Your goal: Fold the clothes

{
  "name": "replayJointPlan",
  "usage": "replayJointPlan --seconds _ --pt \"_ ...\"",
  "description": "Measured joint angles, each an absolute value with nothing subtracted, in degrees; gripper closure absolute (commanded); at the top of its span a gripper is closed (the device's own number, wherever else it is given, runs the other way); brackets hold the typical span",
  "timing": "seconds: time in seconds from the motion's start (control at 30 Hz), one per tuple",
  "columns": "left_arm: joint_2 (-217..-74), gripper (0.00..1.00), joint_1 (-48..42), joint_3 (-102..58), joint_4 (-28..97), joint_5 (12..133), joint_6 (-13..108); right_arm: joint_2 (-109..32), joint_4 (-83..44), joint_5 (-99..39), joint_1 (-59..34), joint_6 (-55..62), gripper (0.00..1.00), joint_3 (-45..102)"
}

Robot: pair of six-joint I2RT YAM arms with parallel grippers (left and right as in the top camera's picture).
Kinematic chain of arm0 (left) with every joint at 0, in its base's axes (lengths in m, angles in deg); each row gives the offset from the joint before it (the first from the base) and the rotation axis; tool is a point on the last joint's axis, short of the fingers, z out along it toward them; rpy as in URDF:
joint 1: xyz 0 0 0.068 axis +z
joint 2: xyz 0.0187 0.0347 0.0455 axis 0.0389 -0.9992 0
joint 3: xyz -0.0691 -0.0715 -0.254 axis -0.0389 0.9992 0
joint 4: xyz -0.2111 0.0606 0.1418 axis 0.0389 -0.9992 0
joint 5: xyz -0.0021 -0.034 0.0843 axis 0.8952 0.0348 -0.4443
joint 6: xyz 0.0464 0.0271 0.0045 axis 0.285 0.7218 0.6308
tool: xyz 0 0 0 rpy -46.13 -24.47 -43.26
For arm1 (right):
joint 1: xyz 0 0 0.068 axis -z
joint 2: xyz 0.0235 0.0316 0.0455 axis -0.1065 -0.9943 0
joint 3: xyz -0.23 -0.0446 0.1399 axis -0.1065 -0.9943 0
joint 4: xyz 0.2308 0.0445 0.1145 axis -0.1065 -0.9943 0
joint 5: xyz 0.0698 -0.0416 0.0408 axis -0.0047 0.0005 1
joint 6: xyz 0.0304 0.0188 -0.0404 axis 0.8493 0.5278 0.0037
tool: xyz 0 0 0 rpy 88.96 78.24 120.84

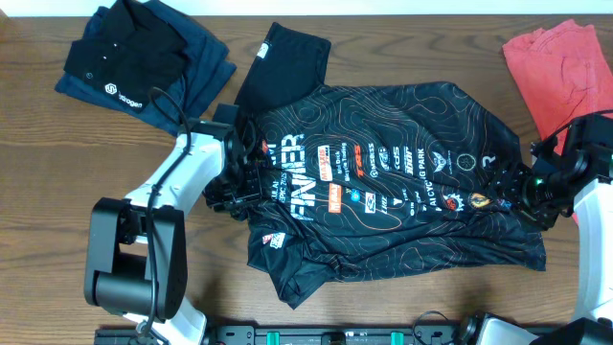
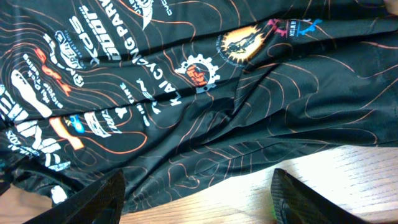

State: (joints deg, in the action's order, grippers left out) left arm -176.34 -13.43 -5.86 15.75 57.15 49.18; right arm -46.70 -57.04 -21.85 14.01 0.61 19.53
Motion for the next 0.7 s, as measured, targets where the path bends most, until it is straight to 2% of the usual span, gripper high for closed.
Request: replayJointPlan --seconds 0.3,0.47,0.57,0.7 --pt "-176.40 0.55 -13.43 -1.64 19.92 57.32 47.67 -46.70 -57.06 -21.85 13.99 0.61 0.27 19.53" --pt "-176.88 0.65 -13.43 -1.62 20.27 56.88 47.12 -46.70 -57.22 -21.85 13.99 0.61 0.27 19.53" --pt "-177.37 0.76 -13.43 -1.62 20.25 56.40 46.49 -46.70 -57.59 -21.85 13.99 0.61 0.27 19.53" --pt "-178.13 0.85 -13.43 -1.62 19.64 55.81 46.36 -46.70 -57.61 -21.85 13.99 0.61 0.27 19.53"
